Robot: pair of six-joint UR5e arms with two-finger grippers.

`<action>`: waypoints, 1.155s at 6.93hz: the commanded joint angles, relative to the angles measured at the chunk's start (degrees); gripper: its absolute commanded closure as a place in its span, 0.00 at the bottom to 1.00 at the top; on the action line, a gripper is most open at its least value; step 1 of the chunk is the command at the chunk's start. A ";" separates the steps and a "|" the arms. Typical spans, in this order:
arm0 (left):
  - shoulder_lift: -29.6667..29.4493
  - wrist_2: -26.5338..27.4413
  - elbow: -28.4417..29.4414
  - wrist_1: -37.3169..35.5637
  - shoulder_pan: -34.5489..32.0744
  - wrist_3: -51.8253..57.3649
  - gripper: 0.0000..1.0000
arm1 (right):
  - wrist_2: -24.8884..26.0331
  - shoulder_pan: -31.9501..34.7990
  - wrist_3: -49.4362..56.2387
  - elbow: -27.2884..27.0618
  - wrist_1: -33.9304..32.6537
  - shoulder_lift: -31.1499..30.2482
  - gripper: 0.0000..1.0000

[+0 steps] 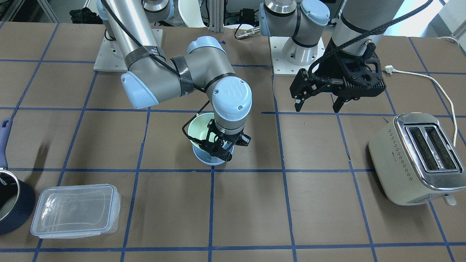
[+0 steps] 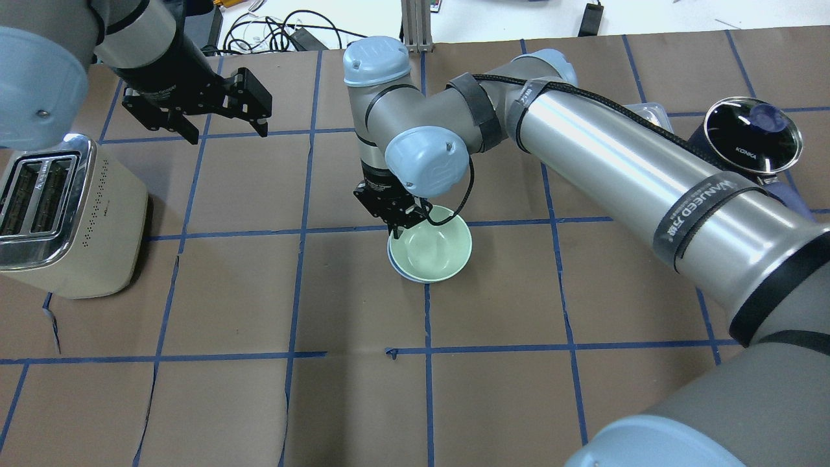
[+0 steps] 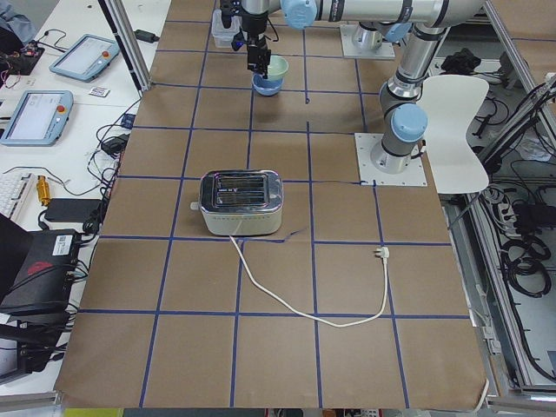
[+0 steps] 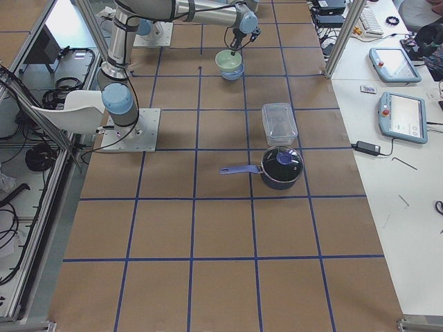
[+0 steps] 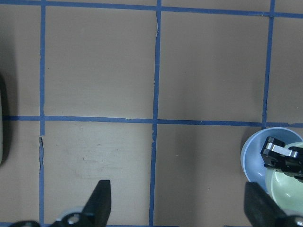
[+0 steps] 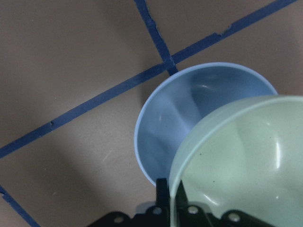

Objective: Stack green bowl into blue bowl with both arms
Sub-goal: 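Carry the green bowl with the right gripper over the blue bowl and lower it inside, then open the right gripper to release the green bowl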

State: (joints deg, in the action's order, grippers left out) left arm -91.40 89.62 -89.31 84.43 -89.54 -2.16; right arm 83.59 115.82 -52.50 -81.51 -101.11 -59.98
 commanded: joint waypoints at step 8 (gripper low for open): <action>-0.62 2.05 0.01 -0.58 -0.02 -0.74 0.00 | 5.16 -2.60 3.70 -0.57 -2.95 -3.45 0.00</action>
State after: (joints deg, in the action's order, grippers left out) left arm -91.95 91.72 -89.31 83.82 -89.56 -2.78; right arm 86.71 114.63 -51.19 -81.57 -104.53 -61.12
